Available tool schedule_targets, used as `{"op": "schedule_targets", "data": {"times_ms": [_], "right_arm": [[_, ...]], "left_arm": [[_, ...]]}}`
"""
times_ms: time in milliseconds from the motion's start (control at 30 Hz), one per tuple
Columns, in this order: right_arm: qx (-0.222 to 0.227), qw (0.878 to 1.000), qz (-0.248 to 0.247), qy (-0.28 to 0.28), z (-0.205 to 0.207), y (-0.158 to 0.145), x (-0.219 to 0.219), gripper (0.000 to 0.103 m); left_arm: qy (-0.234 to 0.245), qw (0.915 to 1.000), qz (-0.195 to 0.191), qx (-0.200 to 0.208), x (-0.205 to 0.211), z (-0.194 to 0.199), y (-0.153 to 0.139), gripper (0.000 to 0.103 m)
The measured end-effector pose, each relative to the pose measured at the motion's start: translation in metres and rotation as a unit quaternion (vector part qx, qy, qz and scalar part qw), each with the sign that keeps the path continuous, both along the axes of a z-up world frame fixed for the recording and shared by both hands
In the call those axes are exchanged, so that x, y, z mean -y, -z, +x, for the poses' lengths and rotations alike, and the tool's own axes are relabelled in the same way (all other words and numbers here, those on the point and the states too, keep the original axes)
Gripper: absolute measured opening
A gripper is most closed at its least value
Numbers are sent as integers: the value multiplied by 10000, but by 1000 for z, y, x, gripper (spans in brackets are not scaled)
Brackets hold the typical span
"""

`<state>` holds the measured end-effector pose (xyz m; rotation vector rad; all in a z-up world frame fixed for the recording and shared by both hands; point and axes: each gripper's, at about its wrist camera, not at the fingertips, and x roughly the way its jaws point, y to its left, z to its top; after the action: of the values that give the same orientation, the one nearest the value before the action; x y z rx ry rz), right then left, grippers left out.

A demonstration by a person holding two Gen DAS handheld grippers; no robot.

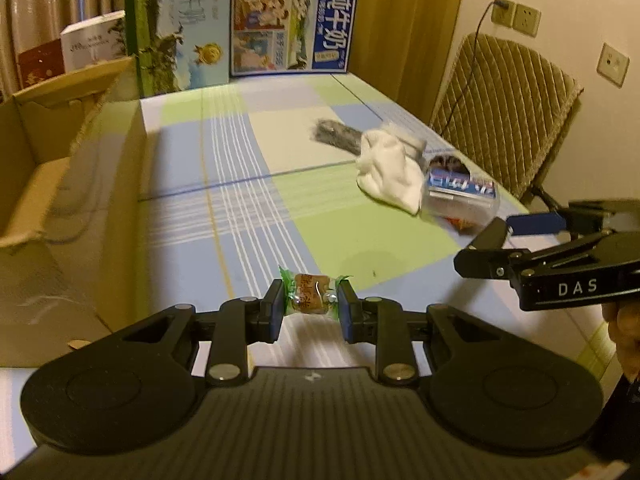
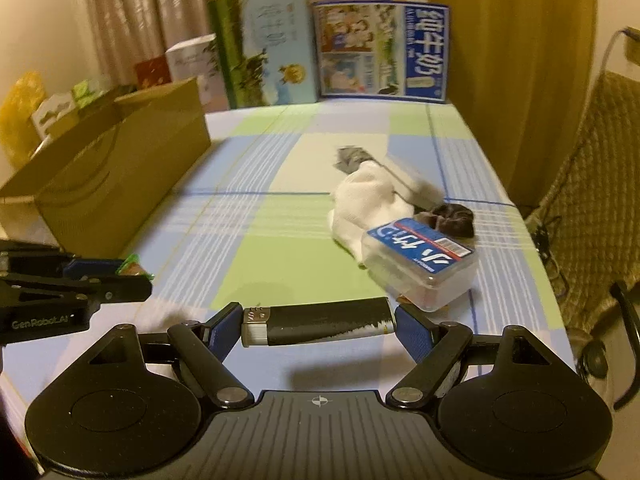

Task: Organize objects
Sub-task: 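Carry candy and lighter into the cardboard box and open both tools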

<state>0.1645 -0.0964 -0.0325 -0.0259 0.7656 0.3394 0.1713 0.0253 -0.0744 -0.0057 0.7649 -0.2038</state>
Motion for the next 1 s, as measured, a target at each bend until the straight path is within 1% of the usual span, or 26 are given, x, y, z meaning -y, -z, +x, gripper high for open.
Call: {"op": "schedule_targets", "data": {"times_ms": [100,400,633,1000], "right_arm": [[-2,9998,114,171,-8,-11,-1,79],[16,9985,342,433,-40,-46,-12,79],[149,9982,405,415,-63,-73,-30,79],[271,9980,559,146,-86,-97,-66,79]], "left_arm": [[-73,10000,-29,19,-3,-7,-10,23],[-179,9998,-88,79,-11,-32,-44,23],[-322,9992,-114,195,-24,-60,-71,23],[-660,9972,-70,359,-51,-94,-100,23]]}}
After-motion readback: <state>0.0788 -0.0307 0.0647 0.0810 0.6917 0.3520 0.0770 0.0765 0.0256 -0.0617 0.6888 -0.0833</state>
